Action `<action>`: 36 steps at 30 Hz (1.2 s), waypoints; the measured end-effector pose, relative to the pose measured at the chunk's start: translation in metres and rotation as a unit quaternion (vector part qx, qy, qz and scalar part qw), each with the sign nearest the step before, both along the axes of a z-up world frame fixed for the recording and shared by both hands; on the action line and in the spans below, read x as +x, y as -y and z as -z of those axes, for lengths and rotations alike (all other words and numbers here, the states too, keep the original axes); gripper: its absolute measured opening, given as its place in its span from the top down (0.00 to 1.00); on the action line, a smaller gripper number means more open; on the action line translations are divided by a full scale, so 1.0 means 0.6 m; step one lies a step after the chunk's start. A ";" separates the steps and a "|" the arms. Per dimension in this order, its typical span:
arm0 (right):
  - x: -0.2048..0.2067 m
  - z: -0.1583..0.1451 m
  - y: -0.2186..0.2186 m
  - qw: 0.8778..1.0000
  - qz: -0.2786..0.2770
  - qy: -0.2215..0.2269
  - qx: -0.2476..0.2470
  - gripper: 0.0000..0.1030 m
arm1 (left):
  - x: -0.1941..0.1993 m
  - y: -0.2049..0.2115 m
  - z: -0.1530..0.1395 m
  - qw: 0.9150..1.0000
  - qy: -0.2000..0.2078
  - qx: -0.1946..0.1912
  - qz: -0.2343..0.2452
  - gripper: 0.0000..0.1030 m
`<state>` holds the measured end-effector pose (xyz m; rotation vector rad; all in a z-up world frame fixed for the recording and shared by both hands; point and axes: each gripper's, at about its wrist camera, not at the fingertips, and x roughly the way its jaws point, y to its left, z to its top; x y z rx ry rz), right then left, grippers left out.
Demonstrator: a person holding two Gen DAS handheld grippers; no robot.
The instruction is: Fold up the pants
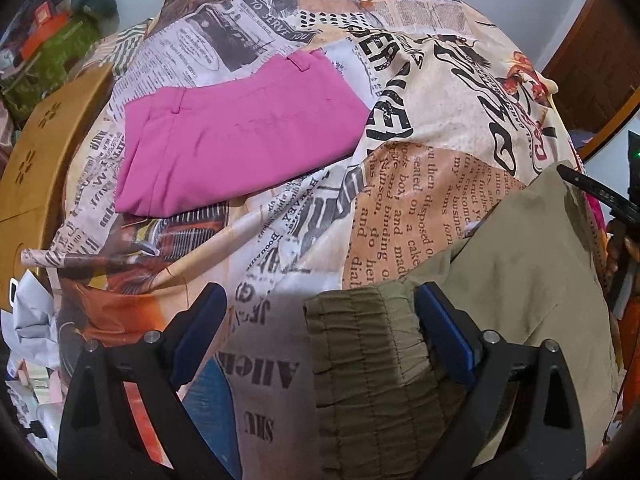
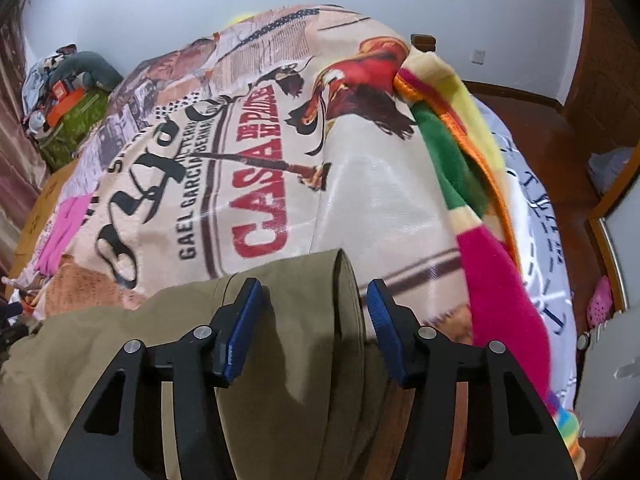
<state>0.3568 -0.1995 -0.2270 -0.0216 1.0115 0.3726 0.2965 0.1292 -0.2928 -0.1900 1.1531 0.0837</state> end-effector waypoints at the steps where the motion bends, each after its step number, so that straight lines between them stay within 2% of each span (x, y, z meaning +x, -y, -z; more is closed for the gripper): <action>1: 0.002 0.002 0.000 1.000 0.001 0.001 0.001 0.62 | -0.001 -0.001 0.000 1.000 0.002 -0.001 -0.001 0.06; 2: 0.002 0.003 0.000 1.000 0.001 0.001 0.000 0.75 | -0.002 -0.001 0.000 1.000 0.003 0.000 -0.002 0.06; 4: 0.001 0.002 -0.004 1.000 -0.005 0.012 -0.008 0.88 | -0.004 -0.003 -0.002 1.000 0.008 0.005 -0.009 0.05; 5: -0.002 0.001 -0.008 1.000 -0.011 0.020 -0.014 0.90 | -0.006 -0.003 -0.005 1.000 0.014 0.011 -0.013 0.05; 8: -0.012 -0.005 -0.023 0.997 -0.023 0.053 -0.059 0.93 | -0.010 -0.003 -0.010 0.999 0.025 0.029 -0.019 0.05; 10: -0.011 -0.008 -0.023 0.995 -0.017 0.064 -0.069 0.94 | -0.011 -0.005 -0.011 0.998 0.030 0.039 -0.028 0.05; 14: -0.001 -0.015 -0.019 0.995 0.003 0.070 -0.071 0.94 | -0.009 -0.013 -0.011 0.998 0.033 0.040 -0.040 0.05; 18: 0.007 -0.026 -0.030 0.993 0.001 0.077 -0.095 0.94 | -0.010 -0.016 -0.014 0.997 0.037 0.046 -0.045 0.05; 20: 0.009 -0.029 -0.033 0.992 0.003 0.077 -0.105 0.94 | -0.010 -0.014 -0.019 0.996 0.036 0.062 -0.047 0.05; 22: 0.012 -0.042 -0.030 0.984 0.030 0.096 -0.147 0.94 | -0.012 -0.011 -0.026 0.995 0.033 0.082 -0.046 0.05; 23: 0.015 -0.049 -0.024 0.984 0.036 0.093 -0.148 0.94 | -0.014 -0.010 -0.030 0.995 0.030 0.088 -0.048 0.06; 24: 0.016 -0.060 -0.011 0.988 0.040 0.076 -0.128 0.94 | -0.018 -0.008 -0.037 0.995 0.030 0.089 -0.045 0.06; 27: -0.001 -0.091 0.003 0.993 0.036 0.072 -0.090 0.92 | -0.039 0.009 -0.075 0.994 0.064 0.090 -0.019 0.06; 30: -0.037 -0.129 -0.005 0.994 0.005 0.079 -0.081 0.75 | -0.053 0.031 -0.109 0.989 0.086 0.118 -0.004 0.06; 32: -0.062 -0.150 -0.016 0.993 -0.015 0.091 -0.071 0.59 | -0.060 0.042 -0.127 0.988 0.096 0.125 0.003 0.06; 36: -0.121 -0.188 -0.044 0.991 -0.062 0.112 -0.040 0.53 | -0.070 0.059 -0.156 0.986 0.112 0.122 0.014 0.06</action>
